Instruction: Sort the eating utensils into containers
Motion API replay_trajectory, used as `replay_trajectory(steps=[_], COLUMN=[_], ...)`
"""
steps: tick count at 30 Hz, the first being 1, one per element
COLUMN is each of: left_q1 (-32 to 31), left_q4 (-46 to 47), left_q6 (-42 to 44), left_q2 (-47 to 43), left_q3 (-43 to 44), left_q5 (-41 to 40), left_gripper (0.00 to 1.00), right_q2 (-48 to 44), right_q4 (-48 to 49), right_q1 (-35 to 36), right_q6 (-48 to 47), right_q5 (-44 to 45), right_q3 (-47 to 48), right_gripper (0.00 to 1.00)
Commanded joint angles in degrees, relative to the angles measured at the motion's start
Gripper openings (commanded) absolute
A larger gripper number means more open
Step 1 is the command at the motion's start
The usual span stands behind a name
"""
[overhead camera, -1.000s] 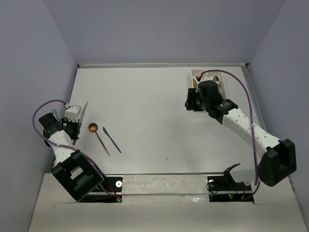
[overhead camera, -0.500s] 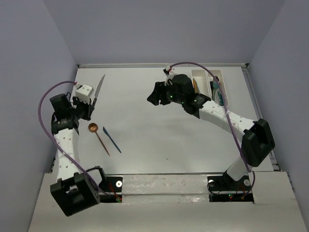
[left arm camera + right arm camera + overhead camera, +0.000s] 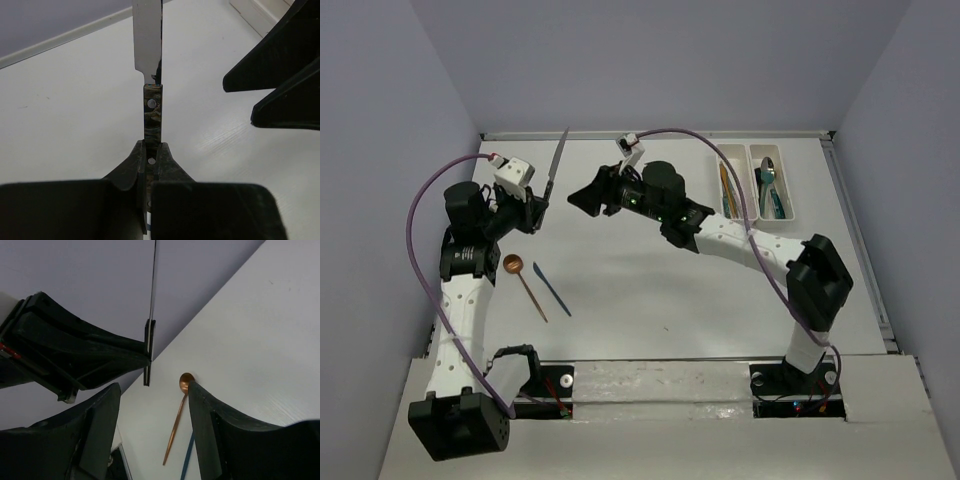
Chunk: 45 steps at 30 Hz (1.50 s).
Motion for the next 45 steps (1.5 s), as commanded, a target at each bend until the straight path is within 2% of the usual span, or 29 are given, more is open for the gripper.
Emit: replay_trajectory(steps=[1, 23, 38, 41, 45], left_q1=[-0.7, -1.4, -1.4, -1.5, -1.6], left_q4=[4.7, 6.2, 6.2, 6.2, 6.2], left_q6=[-3.7, -3.5, -3.0, -3.0, -2.8], left_q2=[-1.8, -3.0, -3.1, -3.0, -2.8], left_q3=[2.0, -0.3, -1.2, -1.2, -1.4], left_q5=[0.3, -1.2, -1.7, -1.9, -2.0], left_gripper=[0.0, 0.0, 0.0, 0.0, 0.0], right_q2=[2.3, 12.0, 17.7, 18.3, 19.1], right_q4=[10.2, 14.4, 13.5, 12.9, 13.0], right_q1=[2.0, 3.1, 3.1, 3.1, 3.1], right_q6=[3.2, 8.7, 12.0, 12.2, 12.9], right_q5=[1.1, 0.5, -1.0, -1.5, -2.1], right_q3=[3.0, 11.3, 17.7, 18.4, 18.9], right_gripper=[0.61, 0.55, 0.41, 0.35, 0.1])
